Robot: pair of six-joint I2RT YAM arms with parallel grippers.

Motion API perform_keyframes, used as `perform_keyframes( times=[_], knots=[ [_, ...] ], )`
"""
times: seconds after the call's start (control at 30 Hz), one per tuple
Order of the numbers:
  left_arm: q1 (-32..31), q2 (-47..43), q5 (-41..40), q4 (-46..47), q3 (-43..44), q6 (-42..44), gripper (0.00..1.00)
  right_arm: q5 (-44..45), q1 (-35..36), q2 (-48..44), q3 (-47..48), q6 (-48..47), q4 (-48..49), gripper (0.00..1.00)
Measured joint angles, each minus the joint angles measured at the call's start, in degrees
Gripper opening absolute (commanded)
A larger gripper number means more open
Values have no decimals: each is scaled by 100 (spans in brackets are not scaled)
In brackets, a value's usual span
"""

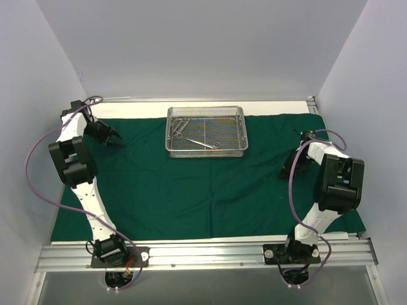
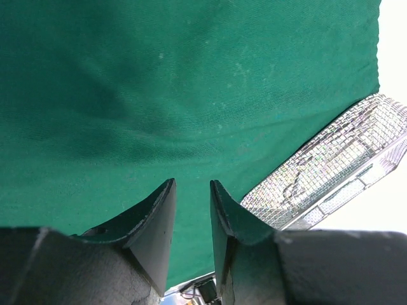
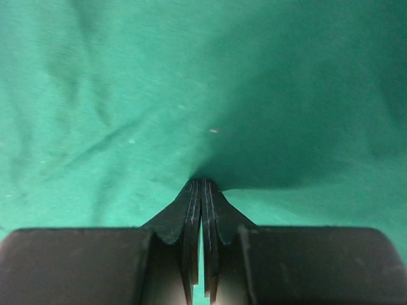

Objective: Open and lay out the surgical kit
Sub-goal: Smooth out the surgical kit at the center of the board.

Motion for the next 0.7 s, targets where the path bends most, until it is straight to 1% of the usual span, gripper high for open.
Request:
perform_keyframes(
  times=[0.33, 0.6, 0.7],
  knots=[
    [31, -4, -15, -17, 2, 219, 37, 479, -94, -319, -337, 61, -107, 0],
    [70, -4, 96, -9, 33, 374, 37, 870, -199, -503, -354, -35, -525, 0],
    [44, -4, 223, 79, 101, 402, 37, 898, 81, -721, -90, -103, -791, 6]
  ],
)
